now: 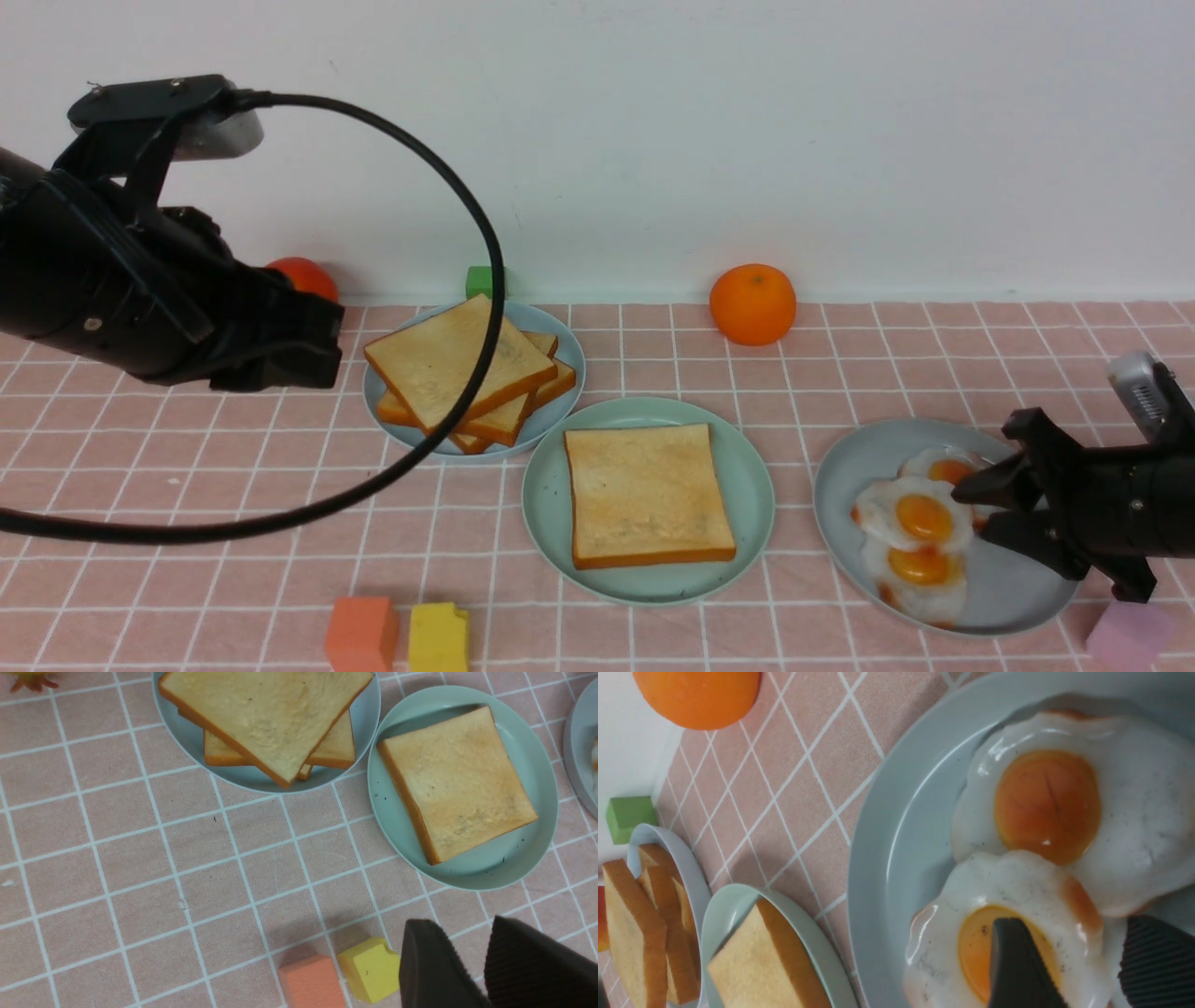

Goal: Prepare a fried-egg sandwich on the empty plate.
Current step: Use the right arm to grab a fried egg

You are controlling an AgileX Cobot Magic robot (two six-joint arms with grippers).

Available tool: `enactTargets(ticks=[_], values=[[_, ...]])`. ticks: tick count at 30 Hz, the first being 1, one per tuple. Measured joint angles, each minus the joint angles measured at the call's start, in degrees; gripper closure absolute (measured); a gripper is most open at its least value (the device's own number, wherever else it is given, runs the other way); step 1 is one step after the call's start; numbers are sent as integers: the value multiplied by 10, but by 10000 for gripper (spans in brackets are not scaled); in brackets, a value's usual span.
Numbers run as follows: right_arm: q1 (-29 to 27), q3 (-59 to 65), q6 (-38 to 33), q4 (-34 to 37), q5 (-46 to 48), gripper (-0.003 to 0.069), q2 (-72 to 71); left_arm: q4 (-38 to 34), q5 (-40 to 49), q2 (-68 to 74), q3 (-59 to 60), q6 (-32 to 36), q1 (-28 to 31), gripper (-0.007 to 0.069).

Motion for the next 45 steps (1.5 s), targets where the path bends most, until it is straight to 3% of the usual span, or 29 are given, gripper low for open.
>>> enactTargets(ticks=[23, 27, 35, 45], values=[[0, 10, -6, 8, 5, 314, 14, 0, 0, 0, 0, 0, 0, 385], [-1, 5, -23, 38, 38, 357, 43, 0, 0, 0, 0, 0, 0, 385], [-1, 7, -37, 42, 73, 578, 61, 0, -1, 0, 0, 0, 0, 385], [-1, 10, -37, 36, 64, 585, 46, 0, -1, 0, 0, 0, 0, 385]])
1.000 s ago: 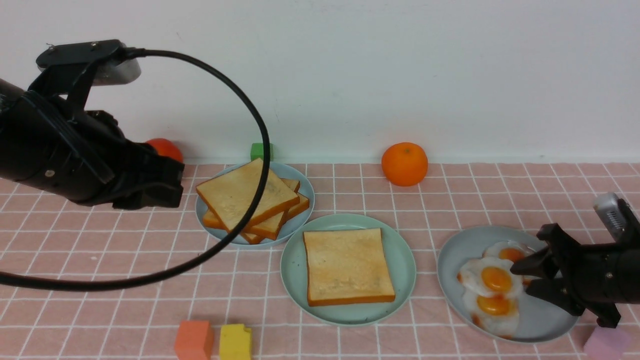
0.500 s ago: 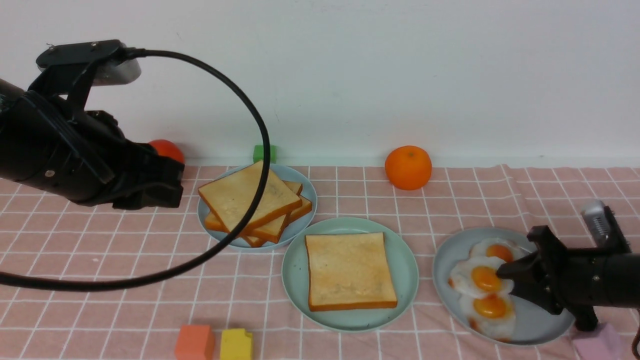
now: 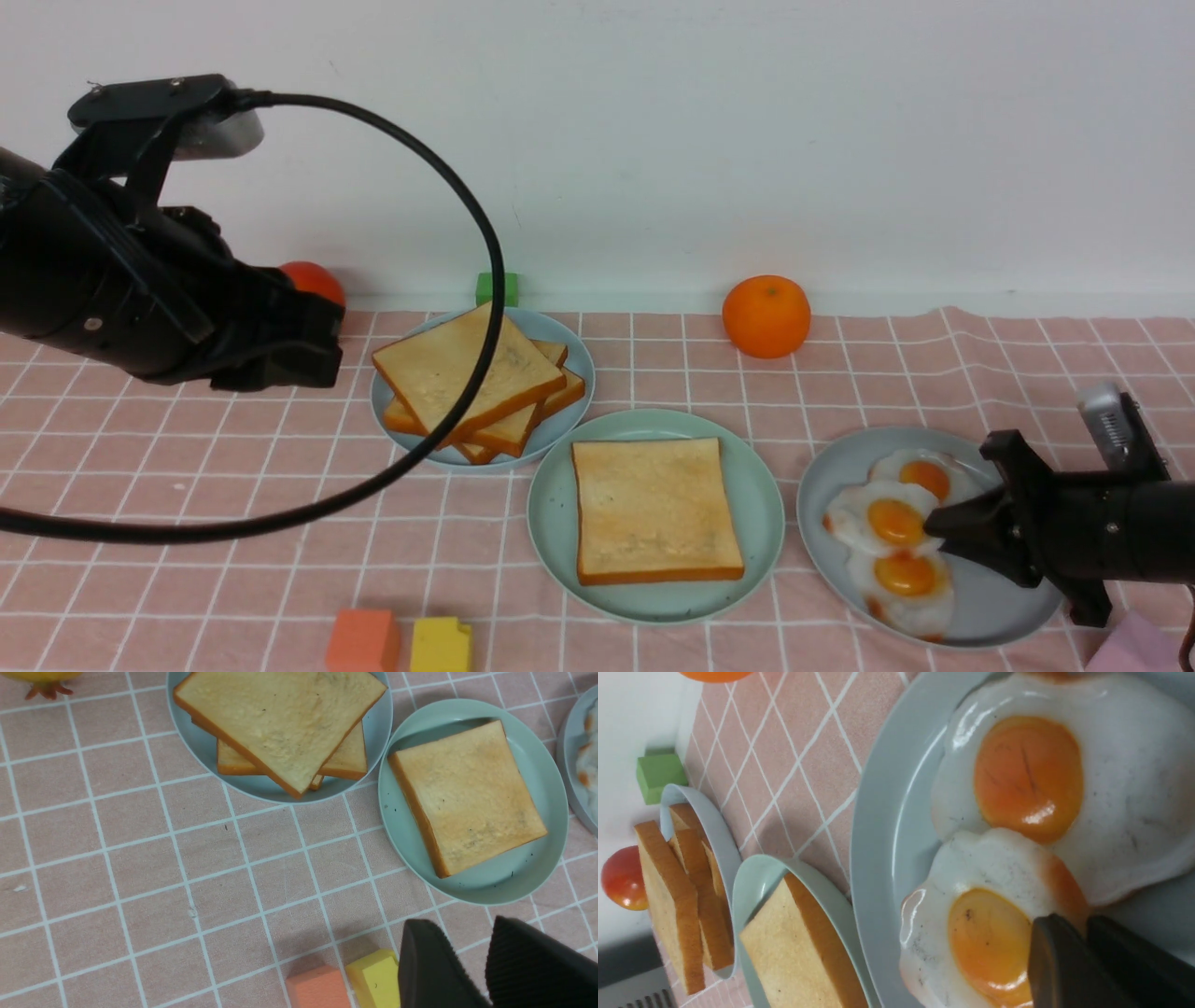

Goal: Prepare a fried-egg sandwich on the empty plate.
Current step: Use the right arm to grab a fried egg, then use the right arm to place the fried egg on the slice of bread in the middle

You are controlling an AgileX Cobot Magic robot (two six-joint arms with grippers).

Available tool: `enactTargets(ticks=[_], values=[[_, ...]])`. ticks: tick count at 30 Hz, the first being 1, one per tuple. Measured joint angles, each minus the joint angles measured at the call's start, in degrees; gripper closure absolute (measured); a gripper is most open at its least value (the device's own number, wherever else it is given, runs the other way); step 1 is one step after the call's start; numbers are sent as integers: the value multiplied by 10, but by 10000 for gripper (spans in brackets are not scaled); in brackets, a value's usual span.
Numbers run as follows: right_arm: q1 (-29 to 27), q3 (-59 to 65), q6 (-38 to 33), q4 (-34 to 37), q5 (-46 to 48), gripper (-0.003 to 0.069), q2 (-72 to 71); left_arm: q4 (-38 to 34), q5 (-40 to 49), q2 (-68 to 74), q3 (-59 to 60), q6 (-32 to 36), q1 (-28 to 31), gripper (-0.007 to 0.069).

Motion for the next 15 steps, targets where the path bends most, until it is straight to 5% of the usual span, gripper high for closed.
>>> enactTargets(ticks=[15], values=[[0, 7, -18, -69, -6, 589, -153, 0, 0, 0, 0, 0, 0, 385]])
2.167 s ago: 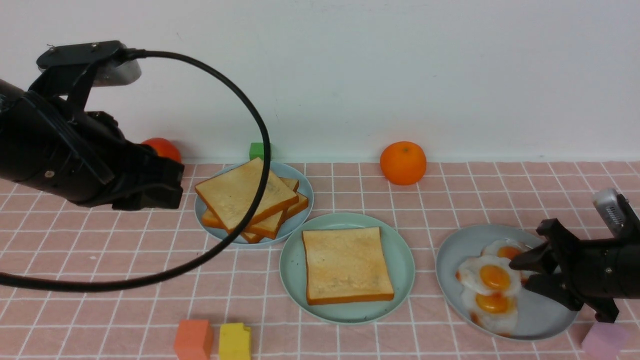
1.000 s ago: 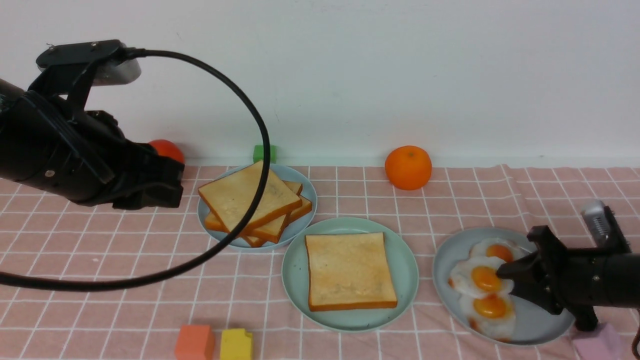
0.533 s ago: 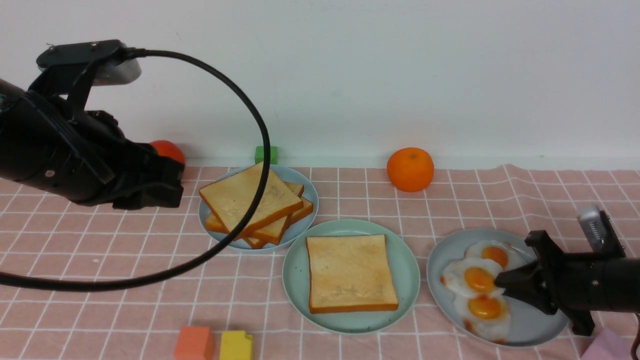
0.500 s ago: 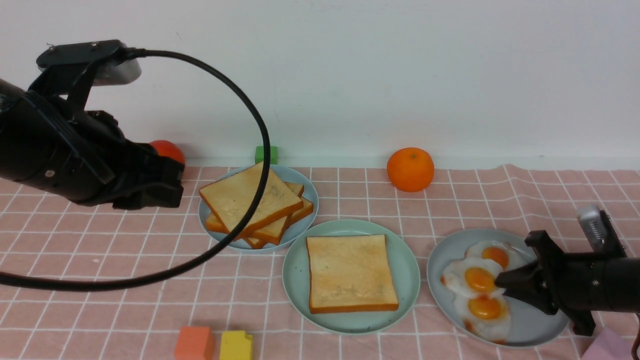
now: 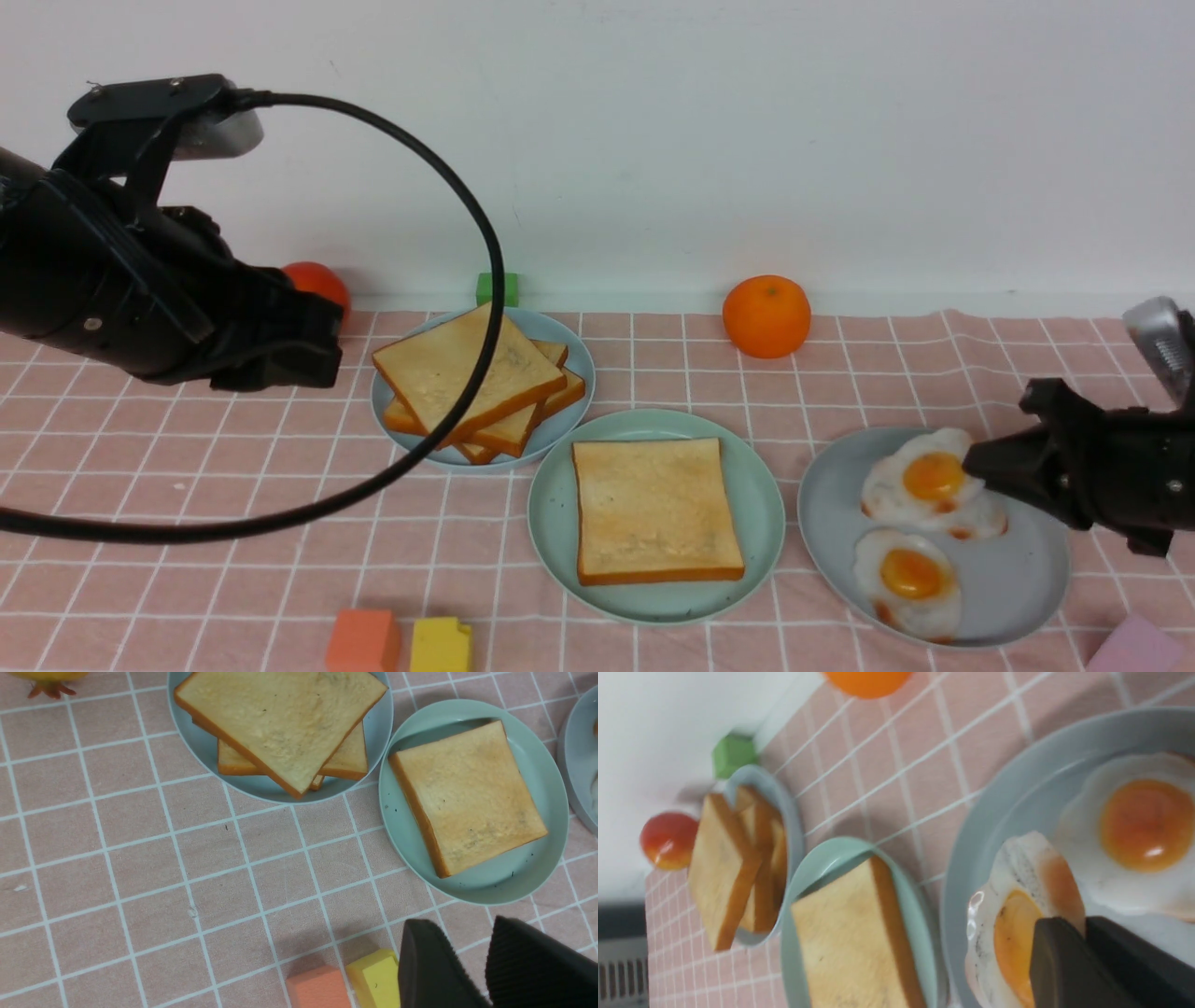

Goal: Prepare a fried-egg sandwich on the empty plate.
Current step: Use the right arm to place the fried egg on the slice of bread in the middle

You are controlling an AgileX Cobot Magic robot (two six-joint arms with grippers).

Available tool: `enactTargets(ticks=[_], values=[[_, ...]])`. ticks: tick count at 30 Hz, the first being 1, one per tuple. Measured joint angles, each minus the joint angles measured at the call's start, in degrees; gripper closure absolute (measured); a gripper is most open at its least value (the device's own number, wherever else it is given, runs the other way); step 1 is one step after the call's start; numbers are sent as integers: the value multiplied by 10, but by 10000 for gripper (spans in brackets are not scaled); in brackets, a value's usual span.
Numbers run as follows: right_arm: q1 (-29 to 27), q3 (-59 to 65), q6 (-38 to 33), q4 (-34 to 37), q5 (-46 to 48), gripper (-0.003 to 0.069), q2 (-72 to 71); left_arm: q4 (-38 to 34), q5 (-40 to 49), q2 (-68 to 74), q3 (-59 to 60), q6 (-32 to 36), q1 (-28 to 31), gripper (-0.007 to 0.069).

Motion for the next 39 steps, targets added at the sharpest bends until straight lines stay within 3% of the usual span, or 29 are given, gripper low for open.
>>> enactTargets(ticks=[7, 15, 18, 28, 35, 37, 39], values=[[18, -52, 17, -67, 72, 582, -27, -1, 4, 0, 0, 0, 0, 385], [210, -170, 50, -100, 72, 569, 20, -13, 4, 0, 0, -1, 0, 385], [246, -201, 50, -87, 66, 569, 72, -13, 4, 0, 0, -1, 0, 385], [257, -238, 50, -43, 18, 545, 200, -15, 3, 0, 0, -1, 0, 385], [257, -240, 43, -59, 5, 333, 229, -15, 2, 0, 0, -1, 0, 385], [257, -240, 43, -95, -2, 214, 222, -15, 1, 0, 0, -1, 0, 385], [257, -241, 47, -134, -10, 139, 210, -15, 0, 0, 0, -1, 0, 385]])
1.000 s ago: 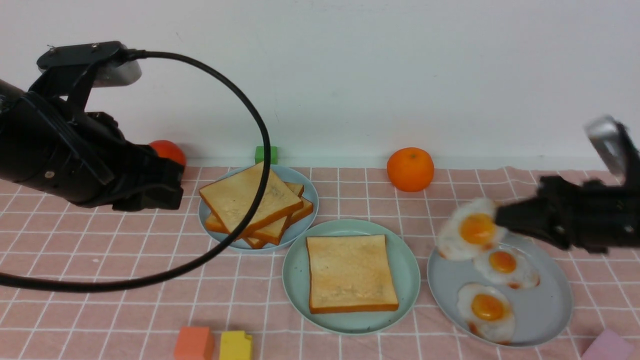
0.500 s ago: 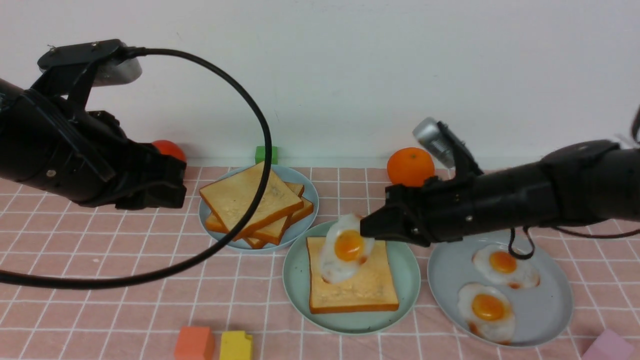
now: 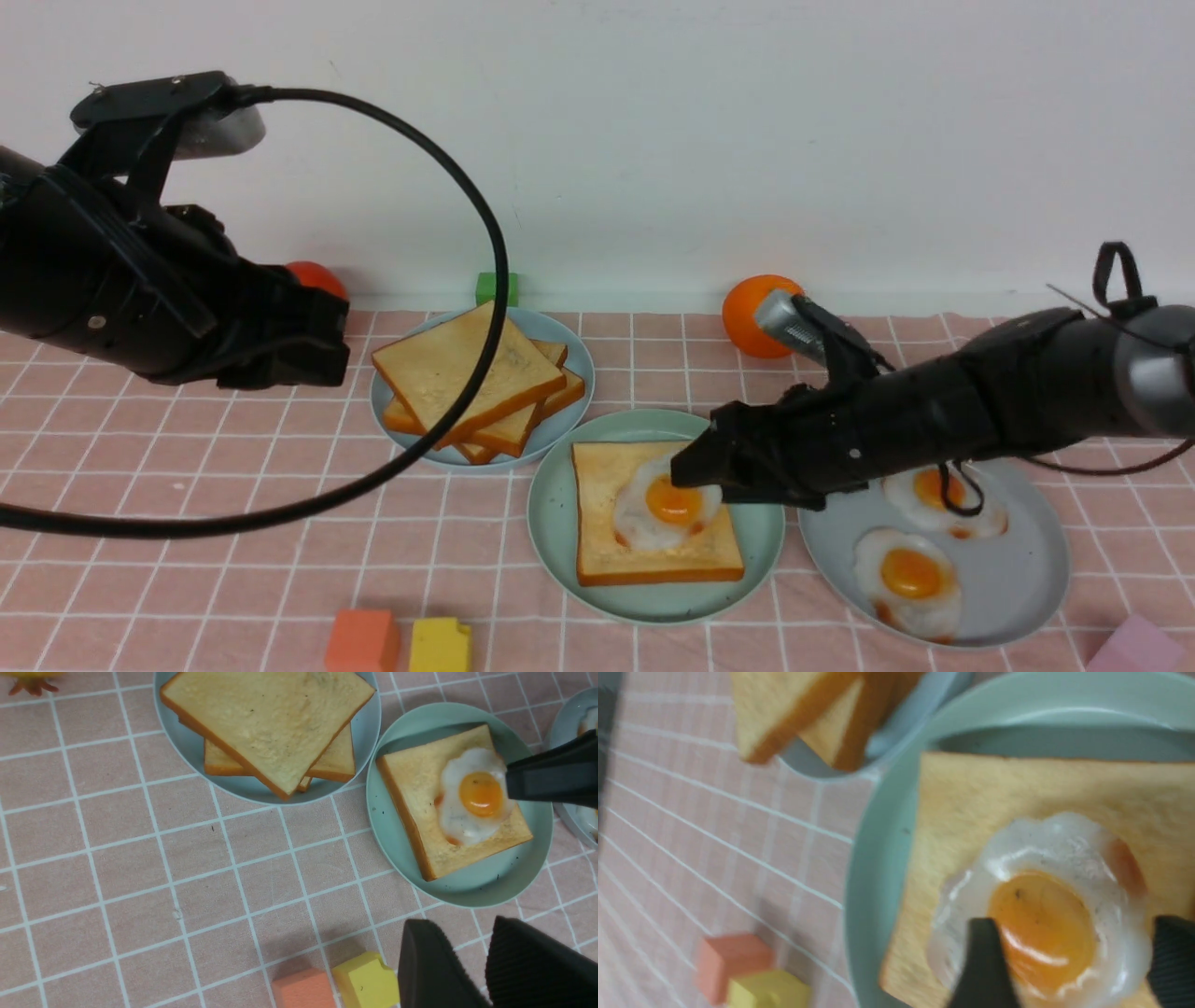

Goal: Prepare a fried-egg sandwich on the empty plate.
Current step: Use the right arm to place the fried egg on the slice of bread in the middle, then use the left arm to grab a slice of bread

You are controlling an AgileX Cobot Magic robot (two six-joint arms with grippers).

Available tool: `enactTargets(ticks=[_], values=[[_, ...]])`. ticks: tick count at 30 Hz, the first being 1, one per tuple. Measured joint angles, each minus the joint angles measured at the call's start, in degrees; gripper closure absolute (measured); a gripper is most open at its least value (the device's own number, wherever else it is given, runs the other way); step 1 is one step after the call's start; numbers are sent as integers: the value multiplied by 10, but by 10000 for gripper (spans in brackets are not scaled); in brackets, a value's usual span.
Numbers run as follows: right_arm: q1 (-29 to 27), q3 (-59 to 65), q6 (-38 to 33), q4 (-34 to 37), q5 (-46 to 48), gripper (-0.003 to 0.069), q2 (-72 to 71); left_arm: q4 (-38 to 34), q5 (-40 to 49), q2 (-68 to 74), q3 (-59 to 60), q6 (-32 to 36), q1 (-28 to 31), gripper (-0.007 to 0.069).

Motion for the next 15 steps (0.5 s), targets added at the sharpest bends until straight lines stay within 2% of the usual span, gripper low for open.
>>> enactTargets(ticks=[1, 3, 6, 8, 9, 12, 15], values=[[0, -4, 7, -29, -2, 83, -15, 0, 0, 0, 0, 0, 0, 385], [0, -17, 29, -79, -2, 29, -36, -1, -2, 0, 0, -2, 0, 385], [0, -62, 99, -181, 9, -5, -74, -11, -10, 0, 0, -3, 0, 385], [0, -95, 148, -248, 33, -3, -93, -19, -15, 3, 0, -8, 0, 385], [0, -99, 154, -254, 37, -2, -95, -20, -16, 4, 0, -11, 0, 385], [0, -161, 256, -357, 102, 32, -130, -19, -27, 23, -1, -47, 0, 385], [5, -188, 333, -419, 157, 74, -167, 2, -28, 66, -14, -53, 5, 385]])
